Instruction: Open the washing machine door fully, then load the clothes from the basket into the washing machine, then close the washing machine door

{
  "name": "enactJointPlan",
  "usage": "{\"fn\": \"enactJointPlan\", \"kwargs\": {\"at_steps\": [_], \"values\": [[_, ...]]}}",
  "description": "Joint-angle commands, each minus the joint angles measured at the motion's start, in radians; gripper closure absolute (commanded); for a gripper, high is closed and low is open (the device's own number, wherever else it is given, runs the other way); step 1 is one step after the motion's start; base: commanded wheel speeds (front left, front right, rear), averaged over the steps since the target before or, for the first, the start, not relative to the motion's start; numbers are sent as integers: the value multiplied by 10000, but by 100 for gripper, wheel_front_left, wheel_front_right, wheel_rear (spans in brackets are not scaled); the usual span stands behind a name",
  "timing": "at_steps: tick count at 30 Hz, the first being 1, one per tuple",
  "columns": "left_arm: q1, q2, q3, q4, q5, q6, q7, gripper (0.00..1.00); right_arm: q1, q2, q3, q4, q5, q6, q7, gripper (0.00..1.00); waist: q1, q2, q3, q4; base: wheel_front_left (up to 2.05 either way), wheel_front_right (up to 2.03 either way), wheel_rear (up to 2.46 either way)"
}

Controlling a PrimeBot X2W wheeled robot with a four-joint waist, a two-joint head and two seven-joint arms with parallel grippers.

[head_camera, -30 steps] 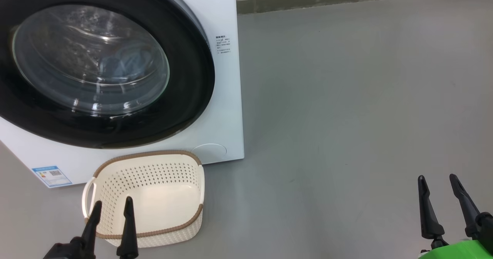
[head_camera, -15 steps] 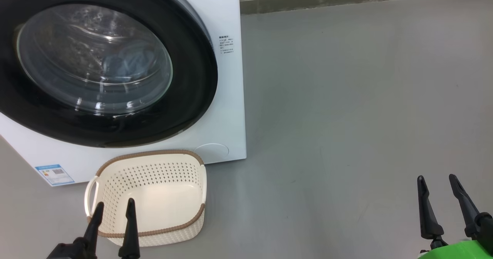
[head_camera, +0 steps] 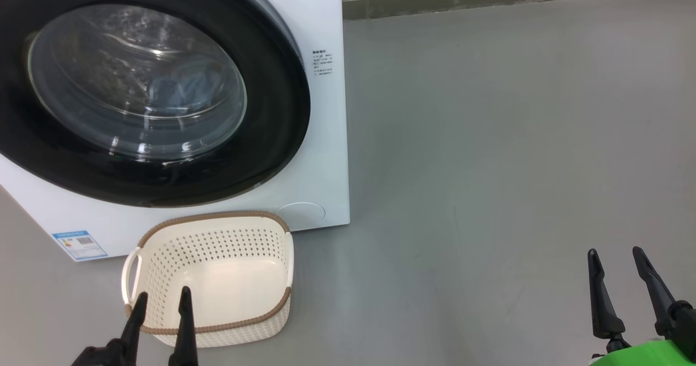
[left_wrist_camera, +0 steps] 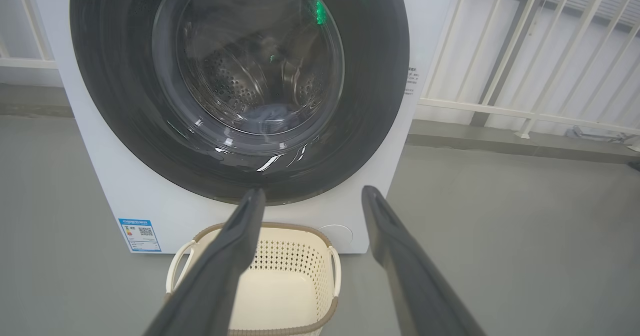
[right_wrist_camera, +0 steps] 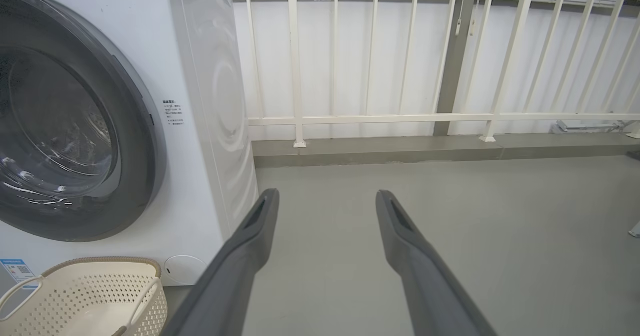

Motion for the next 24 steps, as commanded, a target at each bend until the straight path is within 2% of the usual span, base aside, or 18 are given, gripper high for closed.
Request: {"fn": "enactJointPlan", "kwargs": {"at_steps": [1, 11, 24], "values": [[-216, 125, 323, -183, -26, 49, -65, 0, -49, -86, 245, -210, -92, -57, -98, 0, 0, 0, -1, -2, 0, 0, 0], [-142, 125, 338, -264, -441, -174, -65, 0, -16, -94, 252, -175, -92, -57, -108, 0, 0, 0, 14, 16, 0, 0, 0], [-159, 125, 440, -74, -672, -238, -65, 0, -1, -143, 271, -140, -115, -57, -115, 0, 0, 0, 39, 58, 0, 0, 0]]}}
